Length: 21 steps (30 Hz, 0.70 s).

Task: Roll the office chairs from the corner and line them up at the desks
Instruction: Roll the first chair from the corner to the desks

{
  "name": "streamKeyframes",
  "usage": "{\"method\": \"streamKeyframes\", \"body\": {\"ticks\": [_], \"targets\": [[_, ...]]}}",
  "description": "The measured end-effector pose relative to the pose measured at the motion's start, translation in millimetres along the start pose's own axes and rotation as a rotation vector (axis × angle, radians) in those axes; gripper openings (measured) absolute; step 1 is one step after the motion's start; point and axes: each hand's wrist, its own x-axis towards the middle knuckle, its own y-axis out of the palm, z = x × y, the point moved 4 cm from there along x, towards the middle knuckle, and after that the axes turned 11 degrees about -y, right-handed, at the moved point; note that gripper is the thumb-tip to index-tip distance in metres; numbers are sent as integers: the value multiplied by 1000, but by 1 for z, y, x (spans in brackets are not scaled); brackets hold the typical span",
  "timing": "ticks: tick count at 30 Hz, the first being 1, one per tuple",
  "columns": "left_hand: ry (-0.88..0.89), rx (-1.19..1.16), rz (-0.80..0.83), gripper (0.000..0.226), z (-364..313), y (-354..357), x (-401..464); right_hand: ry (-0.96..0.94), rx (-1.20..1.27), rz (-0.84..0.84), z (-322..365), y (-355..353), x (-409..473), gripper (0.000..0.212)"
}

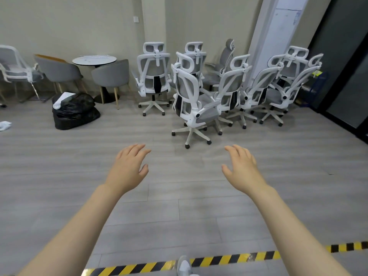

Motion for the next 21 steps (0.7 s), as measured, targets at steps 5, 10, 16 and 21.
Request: {"method": "streamKeyframes", "body": {"ticks": [5, 10, 16, 21], "targets": [[-43, -15, 27, 46, 16, 47, 127, 48, 75, 22, -52, 31, 135, 53], [-106, -23, 61, 46, 52, 69, 229, 11, 158, 129, -65, 70, 265, 50], [-192, -27, 31, 54, 126, 96, 354, -12, 215, 99, -77, 99, 417, 49], [-194, -66, 48, 60, 185, 145, 476, 32, 243, 53, -96, 133, 541, 47]]}}
